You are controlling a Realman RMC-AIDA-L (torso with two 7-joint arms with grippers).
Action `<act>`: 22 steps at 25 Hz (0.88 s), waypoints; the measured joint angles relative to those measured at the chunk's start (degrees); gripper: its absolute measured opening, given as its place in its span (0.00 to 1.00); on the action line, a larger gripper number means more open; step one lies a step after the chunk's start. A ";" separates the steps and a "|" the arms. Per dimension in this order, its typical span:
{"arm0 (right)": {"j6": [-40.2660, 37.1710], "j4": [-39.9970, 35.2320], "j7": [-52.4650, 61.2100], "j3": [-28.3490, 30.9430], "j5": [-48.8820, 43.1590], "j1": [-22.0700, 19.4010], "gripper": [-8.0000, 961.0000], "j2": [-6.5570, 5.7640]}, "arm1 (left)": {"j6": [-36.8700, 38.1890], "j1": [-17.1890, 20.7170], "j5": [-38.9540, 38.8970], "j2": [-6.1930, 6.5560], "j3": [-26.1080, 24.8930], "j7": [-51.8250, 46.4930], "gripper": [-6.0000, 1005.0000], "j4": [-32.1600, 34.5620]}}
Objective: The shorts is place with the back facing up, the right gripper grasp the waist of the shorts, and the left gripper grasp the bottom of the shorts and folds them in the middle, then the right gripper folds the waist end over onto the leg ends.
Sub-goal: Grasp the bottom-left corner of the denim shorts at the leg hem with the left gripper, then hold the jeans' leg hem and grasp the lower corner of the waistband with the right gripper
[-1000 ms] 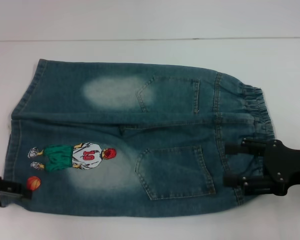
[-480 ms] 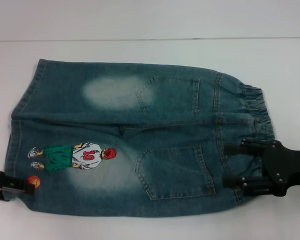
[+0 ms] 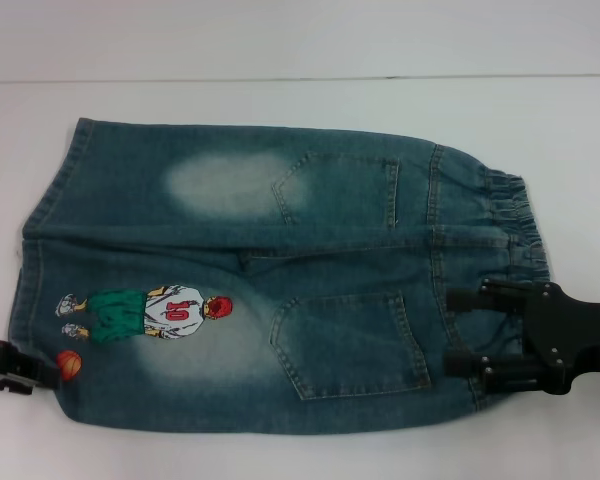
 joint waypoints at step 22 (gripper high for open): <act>0.05 -1.01 5.09 5.75 0.07 0.35 0.94 -0.74 | 0.13 0.42 -3.42 0.22 -0.53 0.41 0.08 0.28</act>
